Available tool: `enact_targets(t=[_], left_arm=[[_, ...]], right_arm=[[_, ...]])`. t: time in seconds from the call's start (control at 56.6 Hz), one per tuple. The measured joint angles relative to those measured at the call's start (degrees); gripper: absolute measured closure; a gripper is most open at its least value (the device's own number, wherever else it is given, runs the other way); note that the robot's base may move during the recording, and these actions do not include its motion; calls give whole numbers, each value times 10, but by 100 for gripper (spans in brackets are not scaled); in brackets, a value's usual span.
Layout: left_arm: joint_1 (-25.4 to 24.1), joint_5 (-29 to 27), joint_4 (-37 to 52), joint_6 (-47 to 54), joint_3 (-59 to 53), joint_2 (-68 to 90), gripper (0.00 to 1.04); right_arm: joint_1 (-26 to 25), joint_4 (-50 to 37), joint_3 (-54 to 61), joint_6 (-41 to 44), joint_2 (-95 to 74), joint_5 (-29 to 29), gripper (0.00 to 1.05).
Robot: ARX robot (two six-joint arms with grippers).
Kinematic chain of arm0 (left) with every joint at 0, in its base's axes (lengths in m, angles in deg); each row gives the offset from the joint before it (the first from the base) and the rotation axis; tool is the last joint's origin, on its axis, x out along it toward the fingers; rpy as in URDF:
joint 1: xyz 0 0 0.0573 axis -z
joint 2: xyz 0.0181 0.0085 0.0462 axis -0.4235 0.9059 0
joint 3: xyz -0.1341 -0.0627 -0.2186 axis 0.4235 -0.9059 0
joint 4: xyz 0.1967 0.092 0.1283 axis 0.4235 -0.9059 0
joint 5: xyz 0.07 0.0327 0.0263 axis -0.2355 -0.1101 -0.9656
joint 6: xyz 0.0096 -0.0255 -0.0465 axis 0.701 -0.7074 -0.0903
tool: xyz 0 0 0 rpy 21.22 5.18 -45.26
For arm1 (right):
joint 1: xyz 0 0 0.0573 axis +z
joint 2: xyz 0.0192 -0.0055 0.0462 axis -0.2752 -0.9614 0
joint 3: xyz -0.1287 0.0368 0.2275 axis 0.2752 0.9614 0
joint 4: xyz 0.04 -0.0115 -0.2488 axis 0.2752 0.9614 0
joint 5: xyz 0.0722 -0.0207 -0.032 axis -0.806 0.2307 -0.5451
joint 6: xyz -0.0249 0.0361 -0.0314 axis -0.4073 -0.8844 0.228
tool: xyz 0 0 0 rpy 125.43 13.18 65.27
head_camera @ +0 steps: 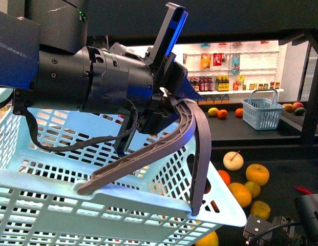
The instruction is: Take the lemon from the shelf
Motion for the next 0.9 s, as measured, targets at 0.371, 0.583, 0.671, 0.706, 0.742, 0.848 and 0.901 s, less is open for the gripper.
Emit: enact_targets(t=[0.371,0.583,0.671,0.706,0.742,0.848,0.901], left_arm=[[0,1,0,0,0,0,94],[0,0,0,0,0,0,94],[0,1,0,0,0,0,94],[0,0,0,0,0,0,94],[0,0,0,0,0,0,94],[0,0,0,0,0,0,94],[0,0,0,0,0,0,94]], right_arm=[[6,18,-19,-19,-23,11,45],[0,-51,23,-68,10,5,55],[-7,-100,55,-102,57,3,56],[-11,-118,68,-114,80,0,56],[-16,-136,82,-130,106,-6,56],[-30,-170,128,-160,196,-29,56],[-36,-176,152,-175,238,-44,56]])
